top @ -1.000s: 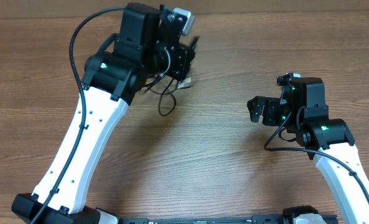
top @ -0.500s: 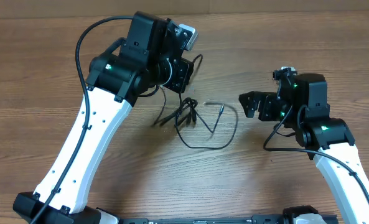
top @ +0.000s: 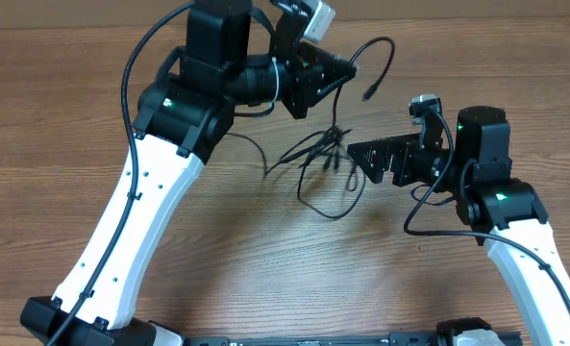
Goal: Untangle cables
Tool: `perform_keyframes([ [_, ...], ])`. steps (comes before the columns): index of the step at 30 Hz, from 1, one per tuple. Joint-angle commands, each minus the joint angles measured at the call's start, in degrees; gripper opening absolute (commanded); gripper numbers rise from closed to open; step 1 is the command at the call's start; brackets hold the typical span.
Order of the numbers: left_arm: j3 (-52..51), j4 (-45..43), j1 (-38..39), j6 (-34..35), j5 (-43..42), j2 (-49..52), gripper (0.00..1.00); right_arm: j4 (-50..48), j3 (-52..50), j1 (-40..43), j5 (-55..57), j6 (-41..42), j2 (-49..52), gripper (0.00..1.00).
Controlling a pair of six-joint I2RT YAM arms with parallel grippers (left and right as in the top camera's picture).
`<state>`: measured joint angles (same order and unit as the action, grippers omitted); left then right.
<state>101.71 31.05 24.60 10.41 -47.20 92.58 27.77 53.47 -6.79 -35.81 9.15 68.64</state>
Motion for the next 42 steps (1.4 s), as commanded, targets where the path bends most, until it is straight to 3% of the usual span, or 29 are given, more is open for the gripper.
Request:
perform_keyframes([
  [1,1.0,-2.5,-0.6,5.4,-5.3,-2.5,0.04,-0.7,1.9,0.0,-1.2,-0.2,2.6,1.0],
  [11,1.0,-7.5,-0.6,10.0,-8.8,-3.1,0.04,-7.9,1.9,0.0,-2.1,1.9,10.3,0.99],
  [19,1.0,-10.3,-0.6,12.5,-11.8,-3.1,0.04,-16.0,1.9,-0.2,-9.9,6.0,13.8,0.99],
  [24,1.0,-10.4,-0.6,12.8,-12.2,-3.1,0.04,-17.9,1.9,-1.3,-10.4,6.1,14.1,0.85],
  [29,1.0,-10.3,-0.6,12.8,-12.7,-3.1,0.04,-22.6,1.9,-1.9,-16.1,6.1,14.1,0.64],
  [32,1.0,-10.3,-0.6,12.8,-12.6,-3.1,0.04,-23.5,1.9,-2.5,-17.4,5.9,14.1,0.61],
  [35,1.0,-9.0,-0.6,11.7,-12.5,-3.1,0.04,-22.5,1.9,-2.6,-14.9,5.4,14.3,0.44],
  [38,1.0,0.5,-0.7,7.3,-6.4,-3.1,0.04,-15.6,1.9,-2.6,-4.7,5.9,14.3,0.46],
  [40,1.0,11.3,-0.6,3.2,3.9,-3.1,0.04,-9.4,1.9,-2.6,4.8,5.9,14.3,0.52],
  [42,0.9,22.4,-0.6,1.5,19.4,-2.7,0.04,-3.6,1.9,-2.5,15.6,5.9,14.3,0.56],
])
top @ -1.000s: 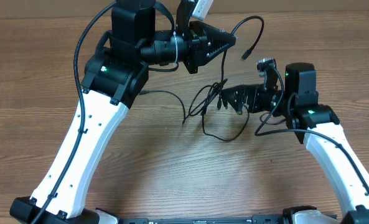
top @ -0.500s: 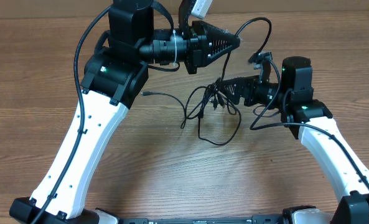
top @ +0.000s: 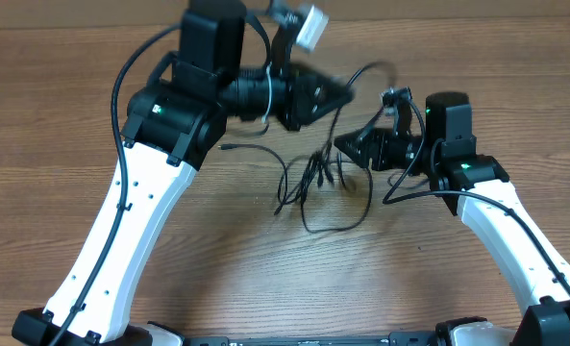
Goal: Untangle cables
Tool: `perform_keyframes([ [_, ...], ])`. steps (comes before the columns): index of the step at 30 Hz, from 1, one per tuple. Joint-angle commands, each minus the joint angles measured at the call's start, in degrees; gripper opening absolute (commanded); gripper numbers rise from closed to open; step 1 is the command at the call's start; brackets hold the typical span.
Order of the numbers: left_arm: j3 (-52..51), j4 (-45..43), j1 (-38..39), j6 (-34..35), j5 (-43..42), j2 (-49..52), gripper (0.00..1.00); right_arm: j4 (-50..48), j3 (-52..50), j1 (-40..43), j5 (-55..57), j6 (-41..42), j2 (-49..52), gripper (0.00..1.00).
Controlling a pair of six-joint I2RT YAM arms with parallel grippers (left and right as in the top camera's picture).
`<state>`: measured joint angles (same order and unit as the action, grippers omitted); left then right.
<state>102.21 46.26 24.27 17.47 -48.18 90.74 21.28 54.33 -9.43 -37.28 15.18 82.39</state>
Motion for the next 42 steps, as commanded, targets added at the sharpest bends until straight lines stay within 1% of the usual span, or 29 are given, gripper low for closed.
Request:
perform_keyframes([
  [1,0.3,11.0,-0.3,-5.4,27.3,-0.6,0.04,5.1,1.0,0.2,21.4,-0.2,0.6,0.57],
  [3,0.2,17.4,-0.3,-4.5,39.1,0.1,0.04,8.2,1.0,0.3,27.8,-0.2,0.6,0.62],
  [4,0.2,19.8,-0.3,-3.5,43.6,0.5,0.04,9.3,1.2,0.5,29.7,-0.2,0.5,0.64],
  [5,0.2,21.1,-0.3,-3.1,45.9,0.8,0.06,10.0,1.3,0.6,30.3,-0.2,0.5,0.66],
  [6,0.2,22.1,-0.3,-3.1,46.3,1.0,0.29,10.4,1.6,0.8,30.2,-0.2,0.5,0.68],
  [7,0.2,22.6,-0.3,-3.1,46.2,1.1,0.55,10.9,2.1,0.9,30.2,-0.2,0.5,0.68],
  [8,0.2,22.8,-0.3,-3.1,46.1,1.2,0.79,11.3,2.5,0.9,30.2,-0.2,0.5,0.68],
  [9,0.2,23.1,-0.3,-3.1,46.0,1.2,0.91,12.0,3.1,0.9,30.2,-0.2,0.5,0.7],
  [10,0.2,23.4,-0.3,-3.1,45.8,1.2,1.0,12.8,3.8,0.9,30.2,-0.2,0.5,0.7],
  [15,0.2,27.7,-0.2,-0.8,45.2,2.2,1.0,16.8,5.9,0.9,30.2,-1.9,0.5,0.76],
  [17,0.2,27.5,-0.2,0.6,45.2,3.3,1.0,17.3,6.0,0.9,30.2,-1.9,0.5,0.78],
  [18,0.2,27.0,-0.2,0.5,45.2,4.2,1.0,17.5,6.0,0.9,30.2,-1.9,0.5,0.78],
  [20,0.2,26.6,-0.2,0.2,45.7,6.3,0.97,17.7,6.0,0.9,30.2,-1.9,0.5,0.79],
  [24,0.2,26.1,-0.2,-2.7,46.3,11.9,0.9,18.4,6.0,0.9,30.2,-1.9,0.5,0.79],
  [29,0.2,24.9,-0.3,-2.7,50.6,19.4,0.88,18.9,6.0,0.9,30.2,-1.9,0.5,0.79],
  [31,0.2,24.8,-0.3,-2.7,52.0,22.1,0.84,19.0,6.0,0.9,30.2,-1.9,0.5,0.8],
  [34,0.2,24.9,-0.4,-3.2,53.7,25.5,0.71,19.3,6.0,0.9,30.2,-1.9,0.5,0.8],
  [35,0.2,25.0,-0.4,-3.3,54.6,26.6,0.69,19.5,6.0,0.9,30.2,-1.9,0.5,0.8],
  [39,0.2,25.6,-0.7,-3.3,56.3,30.4,0.69,19.9,6.0,0.9,30.2,-1.9,0.5,0.8],
  [42,0.2,25.9,-1.6,-3.3,56.7,32.7,0.71,20.0,6.0,0.9,30.2,-1.9,0.5,0.8],
])
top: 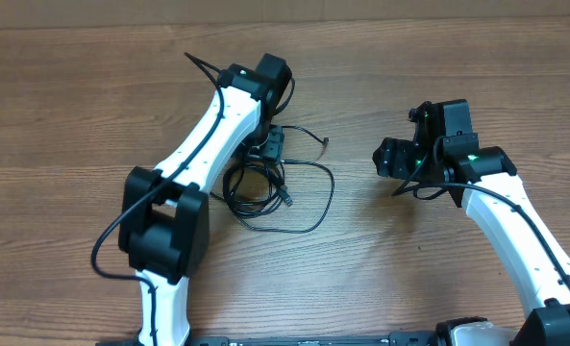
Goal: Untangle cables
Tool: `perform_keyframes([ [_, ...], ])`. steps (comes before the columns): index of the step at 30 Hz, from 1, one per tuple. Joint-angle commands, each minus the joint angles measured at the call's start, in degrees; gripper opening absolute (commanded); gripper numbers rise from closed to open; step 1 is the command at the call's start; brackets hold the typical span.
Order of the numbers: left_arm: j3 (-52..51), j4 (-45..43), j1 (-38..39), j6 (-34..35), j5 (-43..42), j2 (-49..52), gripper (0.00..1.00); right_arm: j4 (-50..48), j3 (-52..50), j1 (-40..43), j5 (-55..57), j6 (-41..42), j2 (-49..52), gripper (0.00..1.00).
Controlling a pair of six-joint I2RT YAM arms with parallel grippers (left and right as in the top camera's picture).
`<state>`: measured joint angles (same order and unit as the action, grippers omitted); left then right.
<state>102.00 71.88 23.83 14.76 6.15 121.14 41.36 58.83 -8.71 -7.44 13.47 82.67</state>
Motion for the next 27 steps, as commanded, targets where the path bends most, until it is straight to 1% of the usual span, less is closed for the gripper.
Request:
perform_keyframes([
  [1,0.4,0.3,-1.5,-0.6,3.0,2.8,0.73,-0.1,1.5,0.2,0.4,-0.2,0.2,0.8],
  [4,0.3,0.5,-2.8,-0.6,4.0,3.9,0.75,-0.1,1.5,0.2,0.4,-0.2,0.2,0.8],
  [8,-0.3,-0.6,-4.5,-0.9,2.3,4.2,0.76,-0.1,1.5,0.2,0.6,-0.2,0.2,0.8],
  [10,-0.9,-1.8,-4.8,-3.5,-0.3,4.2,0.73,-0.1,1.5,0.2,0.6,-0.2,0.2,0.81],
  [13,-2.8,-3.8,-4.8,-6.1,-3.0,4.2,0.66,-0.1,1.5,0.2,0.7,-0.2,0.2,0.81],
  [16,-6.0,-6.5,-4.7,-6.2,-3.0,4.2,0.64,0.0,1.5,0.2,0.7,-0.2,0.2,0.81],
  [18,-8.1,-8.1,-4.7,-6.2,-3.0,4.2,0.61,0.2,1.5,0.2,0.9,-0.2,0.2,0.81],
  [21,-10.3,-9.6,-4.7,-6.2,-3.0,4.2,0.49,0.3,1.5,0.2,1.0,-0.2,0.2,0.81],
  [23,-10.6,-9.9,-4.7,-6.2,-3.0,4.2,0.38,0.3,1.5,0.2,1.0,-0.2,0.2,0.81],
  [24,-10.5,-10.1,-4.7,-6.2,-3.0,4.2,0.3,0.3,1.5,0.2,1.0,-0.2,0.2,0.81],
  [25,-10.4,-10.1,-4.7,-6.2,-3.1,4.1,0.1,0.3,1.5,0.2,1.0,-0.2,0.2,0.81],
  [26,-10.2,-10.0,-4.7,-6.1,-3.2,4.1,0.04,0.3,1.5,0.2,1.0,-0.2,0.2,0.81],
  [27,-9.9,-9.9,-4.7,-5.9,-3.3,3.9,0.04,0.3,1.5,0.2,1.0,-0.2,0.2,0.8],
])
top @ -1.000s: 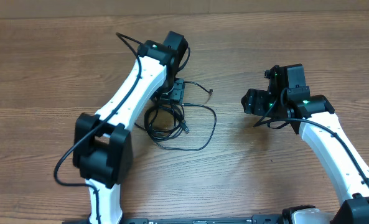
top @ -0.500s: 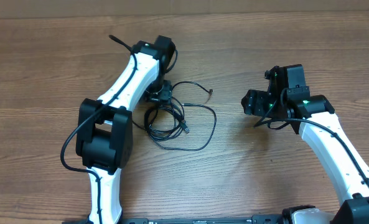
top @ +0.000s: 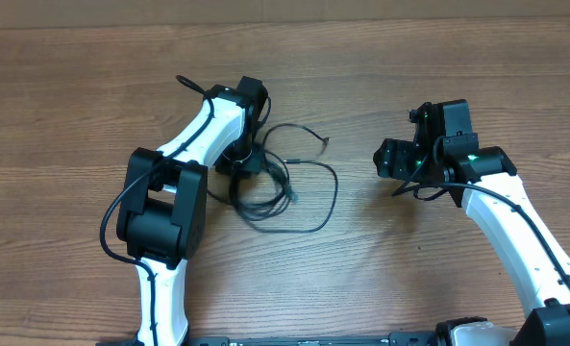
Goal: Untangle cables
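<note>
A tangle of thin black cables (top: 299,187) lies in loops on the wooden table at centre. One loose end (top: 325,142) points right and a plug (top: 292,195) lies inside the loops. My left gripper (top: 247,160) points down at the tangle's left edge, where several strands meet. Its fingers are hidden under the wrist, and it looks shut on the cables. My right gripper (top: 384,158) hovers to the right of the tangle, apart from it, with no cable in it.
The left arm's white forearm (top: 208,120) and black elbow (top: 161,207) stretch across the table left of the cables. The right arm (top: 501,216) comes in from the lower right. Bare wood surrounds the tangle.
My left gripper has moved a little to the left and nearer, and the cable loops have shifted and spread slightly with it. The right arm has not moved.
Both grippers first held the cables up between them, the left high at the back and the right at the right. Then they stood closer together. Later the tangle lay on the table with the left gripper on it and the right withdrawn, as now.
</note>
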Tool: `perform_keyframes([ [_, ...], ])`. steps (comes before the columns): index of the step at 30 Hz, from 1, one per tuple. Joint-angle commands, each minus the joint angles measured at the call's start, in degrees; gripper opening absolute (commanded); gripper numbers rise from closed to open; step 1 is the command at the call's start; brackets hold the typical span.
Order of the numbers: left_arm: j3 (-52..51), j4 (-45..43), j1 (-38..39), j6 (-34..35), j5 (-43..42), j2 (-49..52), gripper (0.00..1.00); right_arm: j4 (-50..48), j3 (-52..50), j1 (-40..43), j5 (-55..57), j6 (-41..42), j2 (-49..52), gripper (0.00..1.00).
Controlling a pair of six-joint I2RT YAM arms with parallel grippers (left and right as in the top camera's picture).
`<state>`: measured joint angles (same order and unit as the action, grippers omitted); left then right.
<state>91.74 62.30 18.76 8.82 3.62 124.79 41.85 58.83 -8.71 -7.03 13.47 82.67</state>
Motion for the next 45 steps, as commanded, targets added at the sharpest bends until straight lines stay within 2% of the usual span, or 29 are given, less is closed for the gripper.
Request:
perform_keyframes([
  [1,0.8,0.0,0.4,0.0,-1.3,-0.1,0.04,-0.1,1.5,0.2,0.6,-0.2,0.2,0.81],
  [4,3.8,1.6,0.4,-0.1,-4.9,-1.4,0.04,-0.1,1.5,0.2,0.5,-0.2,0.2,0.81],
  [8,10.3,3.5,0.1,-3.0,-17.1,-4.8,0.04,0.3,1.5,0.2,-6.4,-2.7,0.2,0.93],
  [13,13.9,3.3,-0.5,-3.0,-29.9,-10.4,0.04,-0.2,1.5,0.2,-24.1,-9.3,0.2,0.93],
  [19,13.9,3.4,-0.3,-1.9,-38.2,-14.2,0.04,-2.7,1.5,0.1,-33.2,-9.0,0.2,0.88],
  [26,13.9,1.6,-0.4,-2.1,-51.8,-14.7,0.04,-6.7,1.5,0.1,-37.4,-8.1,0.2,0.84],
  [29,13.9,0.4,-0.4,-3.4,-60.4,-14.7,0.04,-9.3,1.5,0.1,-37.0,-7.1,0.2,0.83],
  [35,13.9,-4.4,-0.4,-4.6,-74.2,-14.7,0.04,-11.5,1.5,0.1,-31.4,-0.3,0.3,0.92],
  [42,13.9,-6.3,0.2,-5.1,-74.5,-14.7,0.04,-17.5,1.5,0.1,-44.0,2.1,0.3,0.92],
  [45,13.9,-5.5,0.4,-5.2,-69.8,-14.7,0.04,-20.0,1.5,0.1,-46.7,4.1,0.3,0.91],
])
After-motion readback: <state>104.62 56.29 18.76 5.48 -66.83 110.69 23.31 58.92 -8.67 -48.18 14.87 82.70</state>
